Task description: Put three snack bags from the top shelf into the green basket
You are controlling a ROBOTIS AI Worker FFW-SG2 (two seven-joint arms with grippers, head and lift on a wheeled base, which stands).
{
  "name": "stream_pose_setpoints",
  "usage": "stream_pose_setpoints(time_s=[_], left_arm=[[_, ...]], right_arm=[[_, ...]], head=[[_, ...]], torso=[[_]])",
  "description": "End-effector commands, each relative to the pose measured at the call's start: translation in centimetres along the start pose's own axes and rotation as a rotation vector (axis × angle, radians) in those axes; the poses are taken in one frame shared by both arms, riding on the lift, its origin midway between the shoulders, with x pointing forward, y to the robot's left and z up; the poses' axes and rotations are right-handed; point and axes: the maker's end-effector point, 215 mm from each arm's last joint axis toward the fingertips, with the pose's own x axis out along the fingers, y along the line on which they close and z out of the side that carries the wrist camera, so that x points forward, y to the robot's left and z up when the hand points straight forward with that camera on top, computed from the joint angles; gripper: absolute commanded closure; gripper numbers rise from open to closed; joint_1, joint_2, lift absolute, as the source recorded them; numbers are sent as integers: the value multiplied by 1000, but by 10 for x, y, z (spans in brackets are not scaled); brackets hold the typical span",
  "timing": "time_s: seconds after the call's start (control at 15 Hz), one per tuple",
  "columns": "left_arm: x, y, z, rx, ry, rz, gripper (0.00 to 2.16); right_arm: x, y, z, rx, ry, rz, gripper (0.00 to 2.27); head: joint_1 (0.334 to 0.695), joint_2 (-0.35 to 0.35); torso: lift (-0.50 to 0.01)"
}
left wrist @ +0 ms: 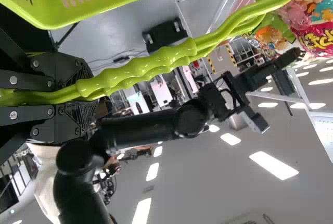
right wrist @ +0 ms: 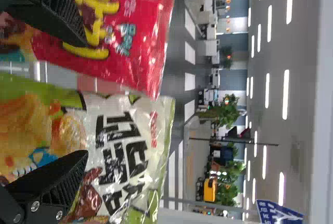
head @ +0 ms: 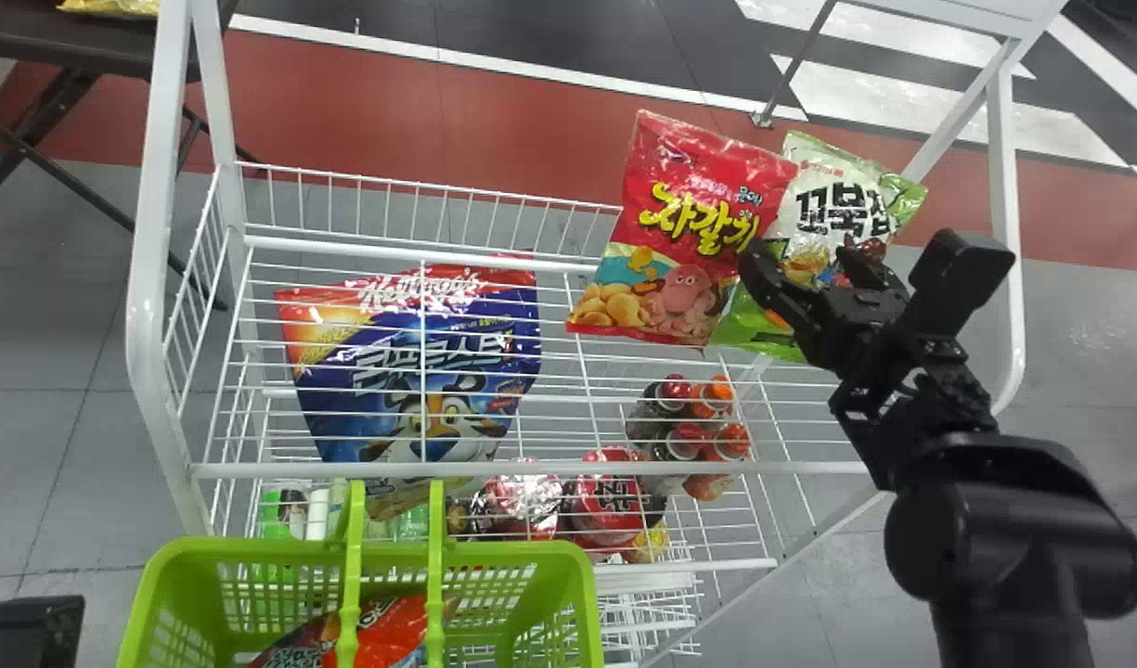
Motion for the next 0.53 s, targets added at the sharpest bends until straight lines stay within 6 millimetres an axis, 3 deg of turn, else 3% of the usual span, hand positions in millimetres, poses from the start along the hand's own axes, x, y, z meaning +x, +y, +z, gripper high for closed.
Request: stream_pose_setpoints(time_s=[0.0,0.2,0.27,0.4,0.47], left_arm=[[-1,-1,2,6,1,-3,1453],[-1,0,3,4,2,-5,1453],[-1,1,4,6,2,-3,1453],[-1,3,5,3,3,-2,1453],[-1,3,4,-1,5,-2,1453]], right_arm=[[12,-24,-20,-10,39,-58,83],[24,-46,-38,-11,75,-112,87],[28,-49,-40,-11,85,-115,208],[24,-45,-36,-2,70,-96,1831],[21,-42,-30,1,60,-91,2101]], head=[[695,-350],[695,-350],[695,-350],[695,-350],[695,-350]], torso=[[-46],[-46],[-46],[-46],[-46]])
